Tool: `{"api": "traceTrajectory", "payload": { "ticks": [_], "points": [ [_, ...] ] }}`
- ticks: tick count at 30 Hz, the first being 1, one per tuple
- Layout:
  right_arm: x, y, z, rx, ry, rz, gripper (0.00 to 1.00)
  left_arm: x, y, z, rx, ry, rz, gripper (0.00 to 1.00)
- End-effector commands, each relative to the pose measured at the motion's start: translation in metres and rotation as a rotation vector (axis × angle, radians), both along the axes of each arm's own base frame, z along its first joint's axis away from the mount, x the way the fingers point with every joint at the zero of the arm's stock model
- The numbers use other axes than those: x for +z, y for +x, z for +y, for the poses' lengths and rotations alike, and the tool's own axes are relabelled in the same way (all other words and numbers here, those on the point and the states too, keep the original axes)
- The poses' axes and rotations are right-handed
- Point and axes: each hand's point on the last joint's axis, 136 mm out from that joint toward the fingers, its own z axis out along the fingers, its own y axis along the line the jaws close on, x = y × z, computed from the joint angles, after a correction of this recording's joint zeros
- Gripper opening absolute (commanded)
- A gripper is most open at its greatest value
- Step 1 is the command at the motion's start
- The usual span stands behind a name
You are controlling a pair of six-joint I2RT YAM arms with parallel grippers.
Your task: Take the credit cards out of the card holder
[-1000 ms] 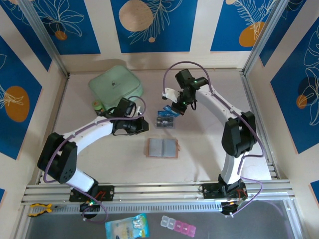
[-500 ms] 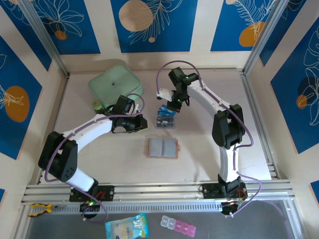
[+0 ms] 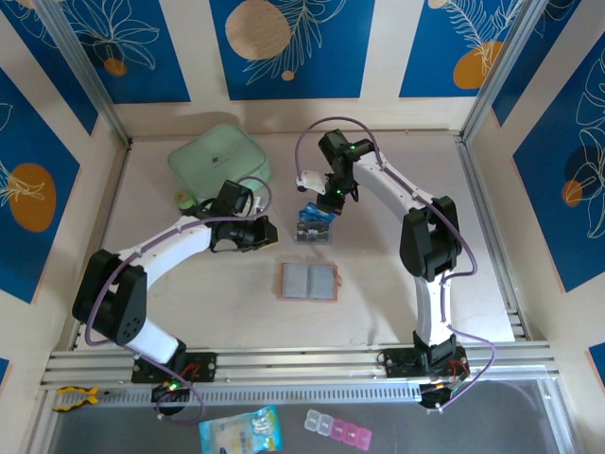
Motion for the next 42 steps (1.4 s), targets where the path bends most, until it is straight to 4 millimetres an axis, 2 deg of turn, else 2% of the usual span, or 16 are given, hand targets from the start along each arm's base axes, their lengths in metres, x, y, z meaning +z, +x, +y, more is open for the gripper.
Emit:
{"api": "traceTrajectory", "payload": {
  "ticks": [1,4,8,17,25,29,32,42],
  "points": [
    [0.007,0.001,0.004,0.015,0.014,-0.001,0.0,0.007,-0.001,0.004,-0.008,-0.007,0.007,0.14],
    [0.021,0.0,0.008,0.026,0.035,-0.018,0.0,0.008,-0.001,0.005,-0.005,-0.004,0.005,0.14],
    [0.027,0.003,0.01,0.032,0.043,-0.042,0.0,0.011,0.0,0.005,-0.005,-0.006,0.0,0.14],
    [0.003,0.009,0.008,0.037,0.013,-0.016,0.0,0.01,-0.001,0.008,-0.001,0.002,0.005,0.14],
    [-0.012,0.006,0.009,0.044,0.009,0.025,0.01,0.006,-0.002,0.009,0.004,0.007,0.015,0.14],
    [-0.014,0.005,0.006,0.037,0.0,0.032,0.08,0.005,-0.002,0.009,0.005,0.004,0.018,0.14],
    [-0.011,0.007,0.004,0.022,-0.01,0.021,0.16,0.004,-0.001,0.008,0.004,0.001,0.021,0.14],
    [0.015,-0.007,0.009,-0.081,0.061,-0.017,0.17,0.002,-0.004,0.002,-0.015,-0.026,0.033,0.14]
  ]
}}
